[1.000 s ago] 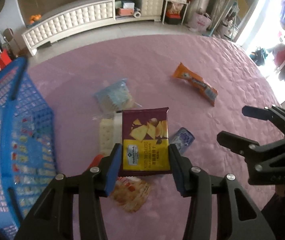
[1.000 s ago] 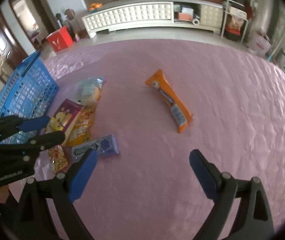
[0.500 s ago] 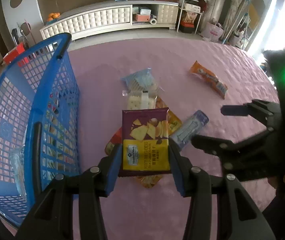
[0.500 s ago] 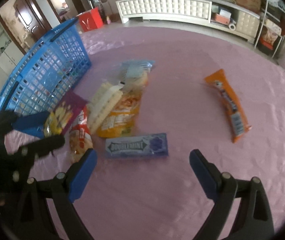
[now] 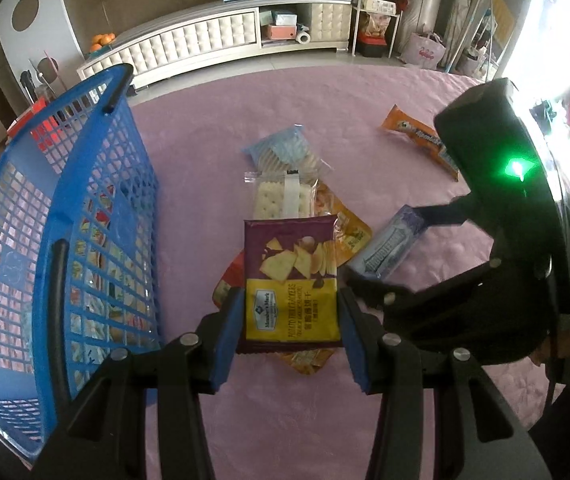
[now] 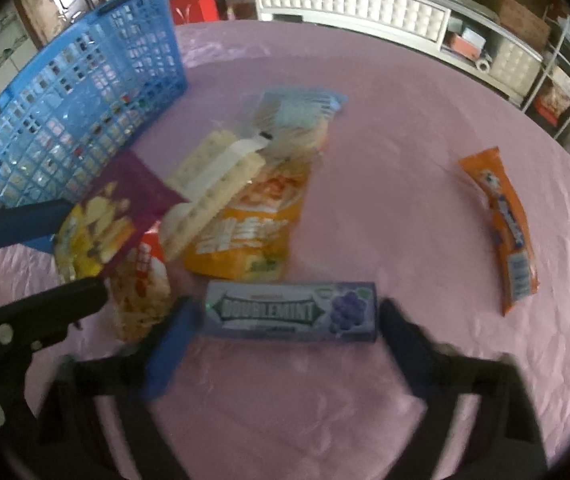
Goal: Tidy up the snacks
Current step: 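Grasp the purple chip bag with left tool while right tool grasps the DOUBLEMINT pack, then carry the chip bag and gum pack over the basket and open the left tool, then lower the DOUBLEMINT pack into the basket and open the right tool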
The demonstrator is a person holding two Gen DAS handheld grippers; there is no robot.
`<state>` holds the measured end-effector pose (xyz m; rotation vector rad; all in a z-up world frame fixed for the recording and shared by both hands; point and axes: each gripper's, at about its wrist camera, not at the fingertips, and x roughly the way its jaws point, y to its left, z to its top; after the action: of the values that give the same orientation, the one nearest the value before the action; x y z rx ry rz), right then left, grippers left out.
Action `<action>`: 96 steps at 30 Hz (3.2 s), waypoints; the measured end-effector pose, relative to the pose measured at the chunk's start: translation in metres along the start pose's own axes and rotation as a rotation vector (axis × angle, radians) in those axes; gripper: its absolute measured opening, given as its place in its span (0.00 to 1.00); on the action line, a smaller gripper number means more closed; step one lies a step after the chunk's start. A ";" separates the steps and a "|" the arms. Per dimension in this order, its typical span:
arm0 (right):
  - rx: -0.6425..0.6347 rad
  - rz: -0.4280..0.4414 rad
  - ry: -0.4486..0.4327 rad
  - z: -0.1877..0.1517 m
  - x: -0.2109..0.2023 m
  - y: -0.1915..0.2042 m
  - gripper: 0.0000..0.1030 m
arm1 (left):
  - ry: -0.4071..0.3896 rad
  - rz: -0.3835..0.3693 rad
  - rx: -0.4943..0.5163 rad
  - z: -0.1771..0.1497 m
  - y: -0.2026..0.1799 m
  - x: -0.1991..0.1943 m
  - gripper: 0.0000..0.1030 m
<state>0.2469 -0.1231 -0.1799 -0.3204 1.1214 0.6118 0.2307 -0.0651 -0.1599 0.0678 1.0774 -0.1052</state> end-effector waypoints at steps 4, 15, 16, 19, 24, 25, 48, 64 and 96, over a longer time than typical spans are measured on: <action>-0.005 -0.009 -0.020 -0.006 -0.011 -0.002 0.81 | 0.004 -0.001 0.002 0.001 -0.001 0.000 0.43; 0.020 -0.063 -0.116 -0.013 -0.103 0.003 0.81 | -0.105 -0.037 0.069 0.008 -0.014 -0.057 0.43; 0.023 -0.069 -0.131 -0.013 -0.114 0.006 0.81 | -0.118 -0.040 0.075 0.009 -0.013 -0.064 0.43; 0.025 -0.100 -0.166 -0.014 -0.140 0.016 0.81 | -0.171 -0.046 0.094 0.010 -0.011 -0.090 0.43; 0.041 -0.108 -0.221 -0.008 -0.172 0.028 0.81 | -0.251 -0.034 0.111 0.013 0.006 -0.131 0.43; 0.045 -0.099 -0.233 -0.006 -0.178 0.032 0.81 | -0.264 -0.031 0.110 0.013 0.012 -0.139 0.43; -0.117 0.021 -0.309 0.100 -0.163 0.148 0.81 | -0.283 0.086 0.053 0.014 0.166 -0.176 0.43; -0.125 -0.011 -0.226 0.138 -0.102 0.134 0.81 | -0.147 0.001 -0.023 0.038 0.215 -0.087 0.43; -0.560 -0.072 -0.025 0.171 -0.060 0.179 0.81 | -0.157 0.015 -0.043 0.017 0.257 -0.103 0.71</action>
<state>0.2470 0.0925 -0.0437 -0.8277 0.8942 0.8582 0.2276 0.1935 -0.0598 0.0283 0.9213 -0.0723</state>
